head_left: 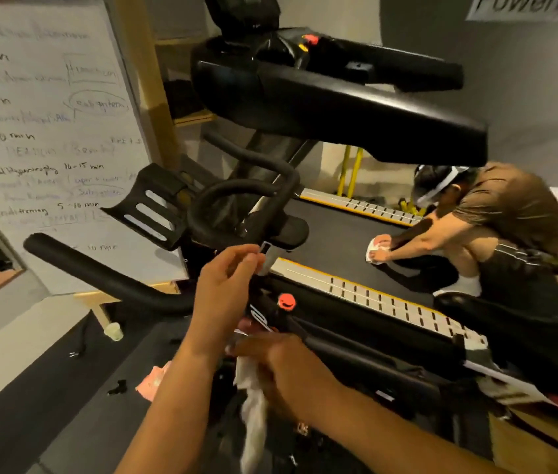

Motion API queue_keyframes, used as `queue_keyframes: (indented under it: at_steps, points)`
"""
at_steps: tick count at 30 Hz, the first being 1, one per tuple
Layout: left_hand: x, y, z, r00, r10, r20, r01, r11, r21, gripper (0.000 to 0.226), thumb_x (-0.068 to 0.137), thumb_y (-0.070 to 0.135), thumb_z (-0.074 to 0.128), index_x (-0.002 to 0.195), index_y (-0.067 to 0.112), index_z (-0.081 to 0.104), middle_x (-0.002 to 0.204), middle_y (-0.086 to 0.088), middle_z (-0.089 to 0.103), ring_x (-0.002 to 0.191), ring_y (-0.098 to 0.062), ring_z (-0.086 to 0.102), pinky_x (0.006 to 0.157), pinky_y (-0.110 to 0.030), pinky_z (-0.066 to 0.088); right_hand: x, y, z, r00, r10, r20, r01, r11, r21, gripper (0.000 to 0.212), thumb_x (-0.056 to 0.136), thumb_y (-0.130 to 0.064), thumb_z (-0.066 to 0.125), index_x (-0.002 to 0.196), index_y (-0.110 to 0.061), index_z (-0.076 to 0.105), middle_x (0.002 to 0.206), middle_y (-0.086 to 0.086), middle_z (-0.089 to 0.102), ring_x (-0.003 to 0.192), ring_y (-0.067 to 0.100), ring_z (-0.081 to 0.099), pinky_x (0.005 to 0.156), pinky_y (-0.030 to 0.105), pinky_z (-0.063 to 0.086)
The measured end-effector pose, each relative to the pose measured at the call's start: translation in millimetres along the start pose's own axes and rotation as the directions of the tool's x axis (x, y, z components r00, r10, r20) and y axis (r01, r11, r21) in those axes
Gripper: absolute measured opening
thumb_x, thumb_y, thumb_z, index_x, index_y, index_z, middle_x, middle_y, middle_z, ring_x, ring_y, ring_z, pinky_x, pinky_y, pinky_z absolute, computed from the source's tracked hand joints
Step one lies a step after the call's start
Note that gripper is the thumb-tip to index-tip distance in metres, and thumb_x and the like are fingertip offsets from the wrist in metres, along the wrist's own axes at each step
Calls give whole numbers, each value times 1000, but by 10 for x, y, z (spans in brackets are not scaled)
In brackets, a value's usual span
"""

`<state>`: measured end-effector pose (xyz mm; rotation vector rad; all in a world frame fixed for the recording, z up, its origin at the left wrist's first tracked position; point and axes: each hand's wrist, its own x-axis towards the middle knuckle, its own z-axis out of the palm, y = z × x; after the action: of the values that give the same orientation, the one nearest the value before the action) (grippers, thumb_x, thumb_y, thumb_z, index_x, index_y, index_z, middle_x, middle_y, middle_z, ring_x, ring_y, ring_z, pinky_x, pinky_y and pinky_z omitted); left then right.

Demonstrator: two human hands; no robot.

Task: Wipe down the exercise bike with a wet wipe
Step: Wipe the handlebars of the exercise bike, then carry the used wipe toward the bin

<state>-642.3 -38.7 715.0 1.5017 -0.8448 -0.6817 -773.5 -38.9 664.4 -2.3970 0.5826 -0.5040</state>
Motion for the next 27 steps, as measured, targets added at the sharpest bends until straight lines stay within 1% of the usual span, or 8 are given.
queue_keyframes:
  at_steps: [3, 8, 12, 16, 20, 23, 25, 27]
  points:
    - [-352, 168, 427, 970, -41, 239, 59, 996, -69, 21, 101, 20, 53, 104, 12, 72, 99, -9, 74, 97, -24, 70, 87, -35, 54, -334, 30, -586, 892, 333, -305, -239, 921, 307, 38, 91, -2, 56, 107, -35, 68, 102, -22, 68, 99, -8, 61, 86, 12, 47]
    - [-1139, 413, 1458, 808, 19, 589, -29, 1000, 7, 14, 92, 29, 67, 100, 20, 75, 91, 0, 75, 88, -16, 72, 73, -25, 57, -1489, 224, -1445, 679, 511, -528, -328, 854, 404, 19, 92, -14, 60, 95, -32, 67, 91, -13, 69, 88, 0, 64, 73, 18, 55]
    - [-1913, 606, 2343, 618, -32, 785, 80, 997, -22, 16, 92, 17, 67, 99, 3, 71, 90, -11, 75, 88, -25, 73, 74, -30, 60, -2763, 310, -1871, 380, 636, -672, -391, 769, 507, 12, 90, -18, 63, 81, -27, 63, 74, -3, 67, 71, 11, 65, 60, 28, 54]
    - [-2830, 649, 3229, 512, -36, 858, 77, 997, -5, 15, 93, 9, 65, 97, -6, 65, 92, -20, 73, 90, -36, 72, 82, -48, 59, -4059, 270, -2043, 117, 724, -680, -389, 663, 640, 7, 89, -20, 64, 83, -20, 66, 75, 7, 69, 71, 21, 65, 62, 42, 51]
    - [-3773, 720, 3914, 385, -180, 905, 356, 934, 35, 11, 97, 2, 49, 98, 4, 59, 90, -21, 74, 80, -34, 74, 72, -43, 60, -5187, 26, -2107, -87, 761, -643, -330, 587, 739, 16, 90, -20, 68, 101, -32, 66, 91, 2, 72, 82, 19, 70, 59, 27, 52]
    - [-4386, 722, 4313, 313, -285, 906, 537, 840, 79, 11, 102, 12, 44, 102, 13, 56, 75, -16, 73, 71, -31, 73, 66, -41, 60, -5930, -172, -2069, -251, 741, -623, -347, 531, 773, 19, 89, -18, 68, 103, -31, 66, 86, 2, 72, 78, 19, 70, 69, 38, 56]
    - [-4765, 689, 4548, 197, -320, 927, 546, 821, 167, 25, 104, 31, 44, 107, 11, 59, 81, -13, 73, 81, -31, 73, 72, -44, 60, -6347, -300, -2025, -346, 717, -606, -345, 503, 792, 13, 91, -18, 64, 99, -28, 68, 85, -2, 73, 79, 16, 69, 71, 34, 56]
    - [-5132, 638, 4768, 18, -339, 941, 415, 859, 301, 47, 100, 54, 42, 113, 14, 64, 94, -8, 73, 94, -27, 71, 80, -43, 58, -6696, -403, -1982, -421, 695, -583, -316, 490, 812, 12, 94, -22, 60, 92, -25, 72, 85, -1, 73, 80, 18, 69, 73, 40, 58]
